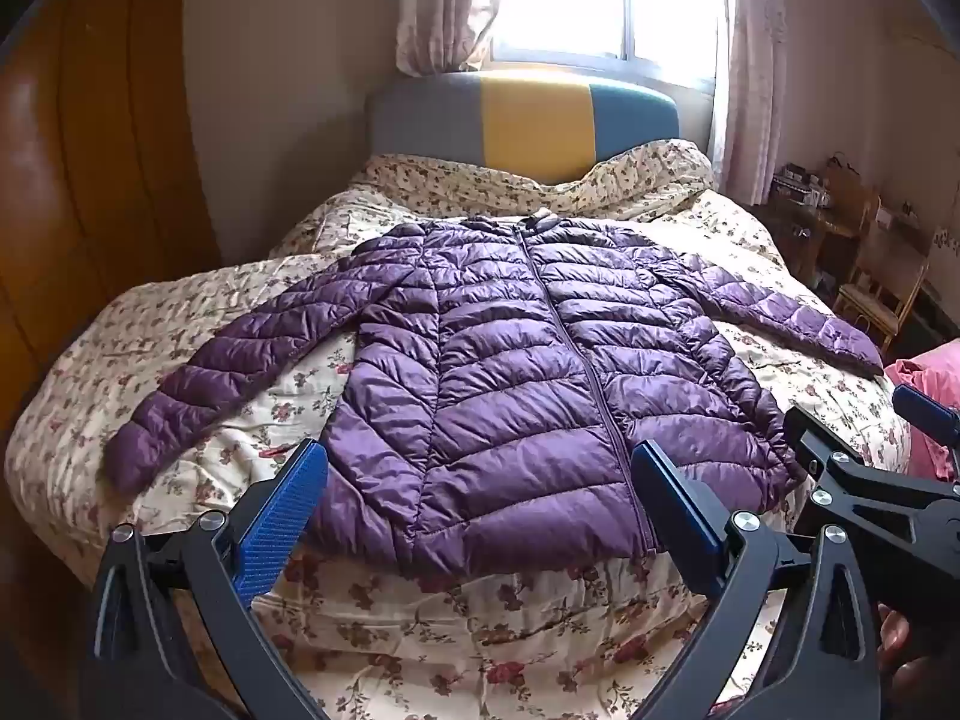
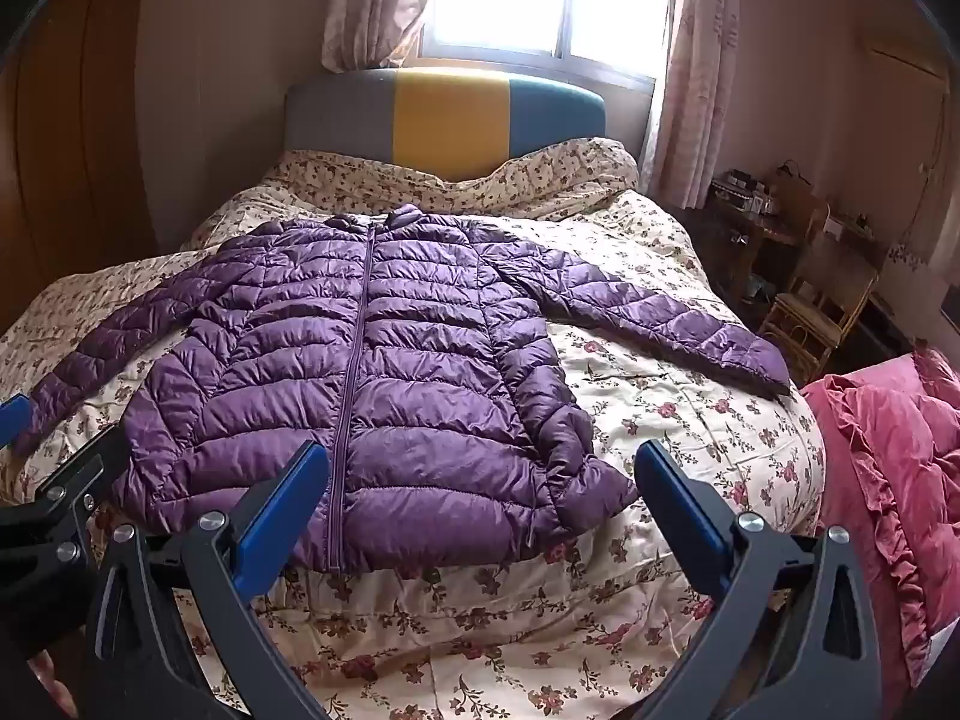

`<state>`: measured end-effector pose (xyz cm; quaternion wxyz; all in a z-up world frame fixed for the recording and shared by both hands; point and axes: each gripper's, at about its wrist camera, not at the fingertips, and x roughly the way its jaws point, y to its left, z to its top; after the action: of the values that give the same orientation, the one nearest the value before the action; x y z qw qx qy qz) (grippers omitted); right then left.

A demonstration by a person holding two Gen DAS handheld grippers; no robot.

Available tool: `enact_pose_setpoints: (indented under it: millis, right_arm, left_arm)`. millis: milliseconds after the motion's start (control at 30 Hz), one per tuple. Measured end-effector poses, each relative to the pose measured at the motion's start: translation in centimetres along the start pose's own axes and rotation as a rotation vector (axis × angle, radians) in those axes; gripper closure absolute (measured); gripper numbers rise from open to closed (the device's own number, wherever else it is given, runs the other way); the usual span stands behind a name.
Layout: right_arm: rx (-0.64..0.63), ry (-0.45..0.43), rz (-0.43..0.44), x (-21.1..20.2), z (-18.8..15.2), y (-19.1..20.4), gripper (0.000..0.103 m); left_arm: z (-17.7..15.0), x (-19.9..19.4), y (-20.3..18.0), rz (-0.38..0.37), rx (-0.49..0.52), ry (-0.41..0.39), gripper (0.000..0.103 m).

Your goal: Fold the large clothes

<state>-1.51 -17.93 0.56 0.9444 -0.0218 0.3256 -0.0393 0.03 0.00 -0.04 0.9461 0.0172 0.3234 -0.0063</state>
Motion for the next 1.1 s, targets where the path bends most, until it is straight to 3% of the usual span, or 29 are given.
enact_pose_setpoints:
  millis: [1100]
  right_arm:
    - [-0.060,0.041,0.000,2.0,-0.9,1.1,0.002]
  left_arm:
    - [-0.8,1.3,0.6,-0.007,-0.023,0.038,0.003]
